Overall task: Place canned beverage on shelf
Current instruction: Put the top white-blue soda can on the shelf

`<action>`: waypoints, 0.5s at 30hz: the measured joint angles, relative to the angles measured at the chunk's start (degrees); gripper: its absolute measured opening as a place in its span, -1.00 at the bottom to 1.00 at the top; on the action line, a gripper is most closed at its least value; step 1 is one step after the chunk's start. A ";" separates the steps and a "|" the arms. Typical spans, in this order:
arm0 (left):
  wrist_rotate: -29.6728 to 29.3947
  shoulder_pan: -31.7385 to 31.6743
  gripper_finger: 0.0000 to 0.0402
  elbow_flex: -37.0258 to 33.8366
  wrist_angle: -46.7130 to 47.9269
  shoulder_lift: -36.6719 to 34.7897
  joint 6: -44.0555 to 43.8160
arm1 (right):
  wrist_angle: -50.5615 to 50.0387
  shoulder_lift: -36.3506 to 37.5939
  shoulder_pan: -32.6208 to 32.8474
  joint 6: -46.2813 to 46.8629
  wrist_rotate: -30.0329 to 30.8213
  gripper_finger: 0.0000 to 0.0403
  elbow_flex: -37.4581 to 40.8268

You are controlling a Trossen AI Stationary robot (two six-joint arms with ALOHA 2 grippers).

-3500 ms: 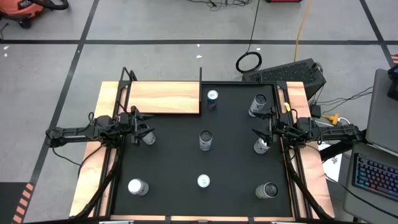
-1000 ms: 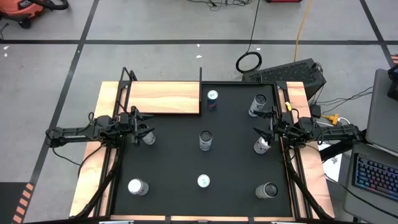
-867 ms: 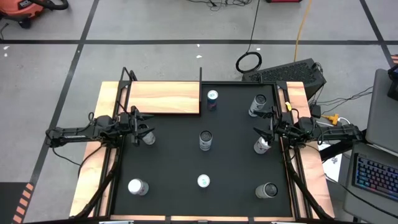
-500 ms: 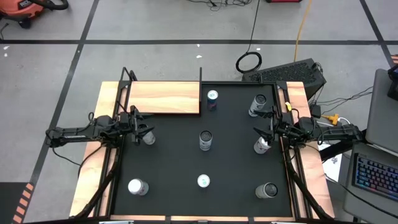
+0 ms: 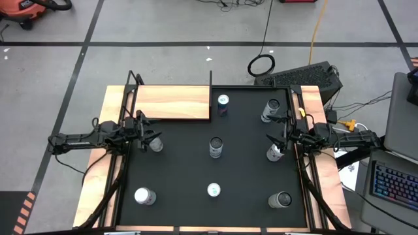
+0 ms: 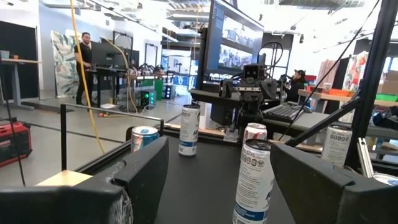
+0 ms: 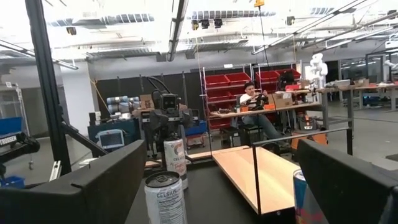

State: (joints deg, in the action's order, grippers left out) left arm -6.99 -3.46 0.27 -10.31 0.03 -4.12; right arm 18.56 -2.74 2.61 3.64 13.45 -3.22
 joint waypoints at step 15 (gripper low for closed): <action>-0.81 -0.01 0.41 0.00 0.56 -0.01 5.18 | -0.19 0.00 0.00 0.14 0.00 0.97 0.00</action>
State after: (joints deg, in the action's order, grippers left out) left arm -7.80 -3.47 0.27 -9.74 0.02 1.06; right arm 18.37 -2.74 2.61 3.78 13.45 -3.22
